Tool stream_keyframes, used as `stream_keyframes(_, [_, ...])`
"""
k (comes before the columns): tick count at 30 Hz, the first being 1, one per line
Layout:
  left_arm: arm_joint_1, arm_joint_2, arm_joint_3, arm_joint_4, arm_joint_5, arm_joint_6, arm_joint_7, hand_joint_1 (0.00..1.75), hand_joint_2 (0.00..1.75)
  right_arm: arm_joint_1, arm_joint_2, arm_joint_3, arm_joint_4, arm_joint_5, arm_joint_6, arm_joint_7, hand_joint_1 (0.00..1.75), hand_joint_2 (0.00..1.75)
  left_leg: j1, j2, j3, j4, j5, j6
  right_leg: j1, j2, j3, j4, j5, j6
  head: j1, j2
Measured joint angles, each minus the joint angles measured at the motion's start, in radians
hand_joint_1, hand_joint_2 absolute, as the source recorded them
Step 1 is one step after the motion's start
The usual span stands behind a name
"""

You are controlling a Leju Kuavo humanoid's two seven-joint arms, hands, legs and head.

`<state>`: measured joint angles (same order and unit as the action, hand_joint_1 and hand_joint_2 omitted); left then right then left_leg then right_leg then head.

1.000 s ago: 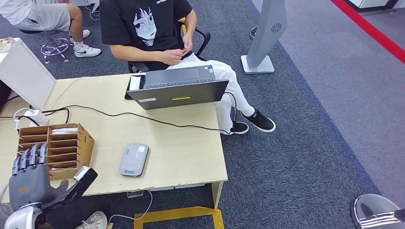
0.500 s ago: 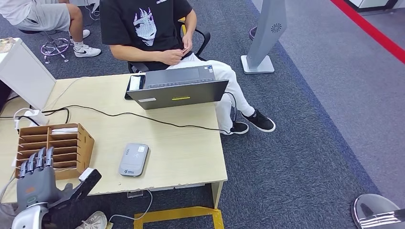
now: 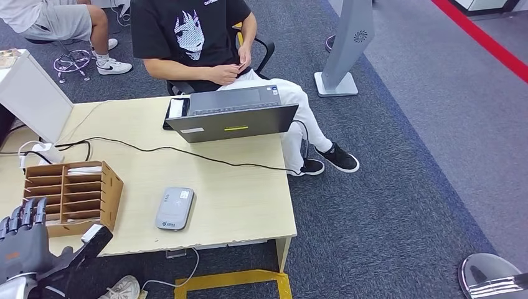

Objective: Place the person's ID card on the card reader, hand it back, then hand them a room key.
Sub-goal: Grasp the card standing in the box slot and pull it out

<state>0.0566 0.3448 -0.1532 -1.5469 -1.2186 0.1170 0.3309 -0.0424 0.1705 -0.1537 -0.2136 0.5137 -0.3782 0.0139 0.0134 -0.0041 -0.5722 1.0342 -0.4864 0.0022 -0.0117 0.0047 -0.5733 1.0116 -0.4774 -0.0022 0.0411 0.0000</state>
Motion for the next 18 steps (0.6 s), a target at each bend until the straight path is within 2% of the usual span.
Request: stream_keyframes(18, [0.004,-0.021,0.011,0.041,0.033,0.008,-0.011,0.0,1.75,-0.001,0.0,-0.006,-0.001,0.014,0.001,0.007,0.0,1.75,0.0,0.0,0.0,0.0,0.0,0.0,0.0,0.0,0.0,0.0,0.0,0.0,0.0,0.0])
